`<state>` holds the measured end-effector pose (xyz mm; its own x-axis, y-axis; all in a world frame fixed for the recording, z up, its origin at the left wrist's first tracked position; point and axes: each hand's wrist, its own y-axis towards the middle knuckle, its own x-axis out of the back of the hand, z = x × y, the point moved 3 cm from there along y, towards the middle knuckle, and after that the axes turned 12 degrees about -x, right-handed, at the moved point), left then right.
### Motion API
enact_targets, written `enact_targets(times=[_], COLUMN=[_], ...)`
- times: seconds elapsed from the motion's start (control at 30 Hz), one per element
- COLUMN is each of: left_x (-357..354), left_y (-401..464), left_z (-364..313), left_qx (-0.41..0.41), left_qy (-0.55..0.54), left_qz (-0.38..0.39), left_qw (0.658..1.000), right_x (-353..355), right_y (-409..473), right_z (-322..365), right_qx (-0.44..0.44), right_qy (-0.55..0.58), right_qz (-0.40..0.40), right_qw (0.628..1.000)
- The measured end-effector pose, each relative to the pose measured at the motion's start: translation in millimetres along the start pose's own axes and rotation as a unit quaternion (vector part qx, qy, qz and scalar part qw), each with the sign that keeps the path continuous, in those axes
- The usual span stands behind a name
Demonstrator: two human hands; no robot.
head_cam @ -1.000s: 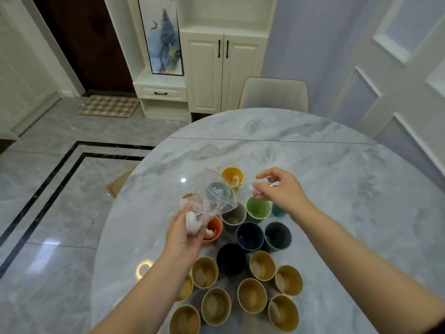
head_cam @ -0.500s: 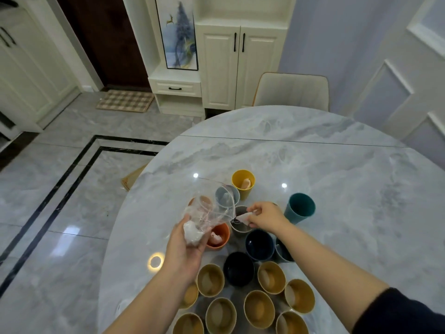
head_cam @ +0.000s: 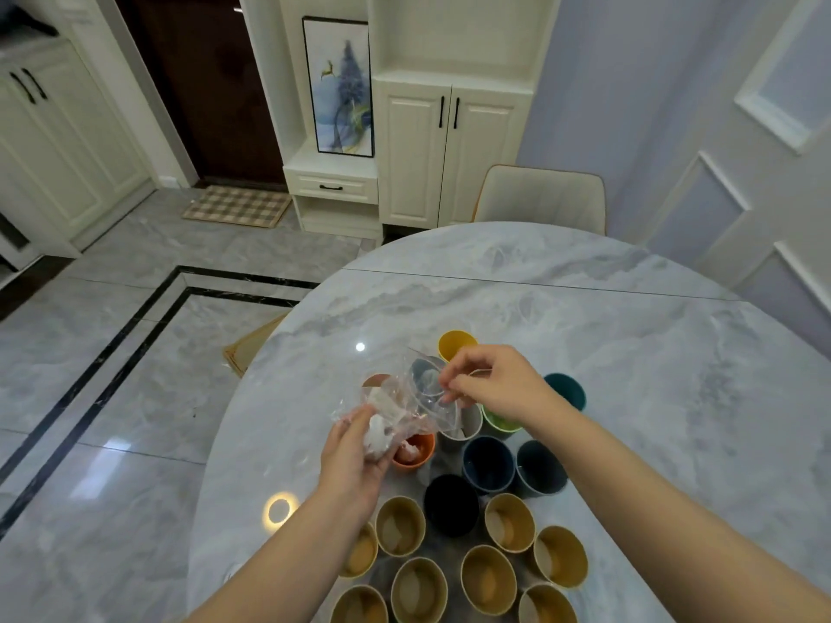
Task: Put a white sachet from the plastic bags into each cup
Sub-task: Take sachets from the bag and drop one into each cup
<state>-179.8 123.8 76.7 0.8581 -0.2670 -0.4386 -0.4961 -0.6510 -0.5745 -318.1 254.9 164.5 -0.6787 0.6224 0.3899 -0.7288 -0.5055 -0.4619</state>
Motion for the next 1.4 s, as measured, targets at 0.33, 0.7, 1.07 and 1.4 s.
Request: enact_targets(times=[0.33,0.7,1.07,1.4], left_x=[-4,9,7,10], left_y=[-30,-42,-37,-21], left_z=[-7,-11,-7,-7], left_qx=[-0.006,0.035,0.127,0.131], left_qy=[0.057,0.034,-0.122,-0.164], left_qz=[0.109,0.078,0.072,0.066], left_qw=[0.992,0.996,0.982,0.975], right_x=[-32,-39,5,50], right_y=[-23,-29,-24,36], right_z=[0,-5,-22,-108], right_qx=[0.039,0.044,-0.017,-0.115], right_qy=[-0.173,-0.159,0.078,0.047], right_qz=[0.003,0.002,-0.074,-0.216], right_qw=[0.984,0.986,0.994,0.969])
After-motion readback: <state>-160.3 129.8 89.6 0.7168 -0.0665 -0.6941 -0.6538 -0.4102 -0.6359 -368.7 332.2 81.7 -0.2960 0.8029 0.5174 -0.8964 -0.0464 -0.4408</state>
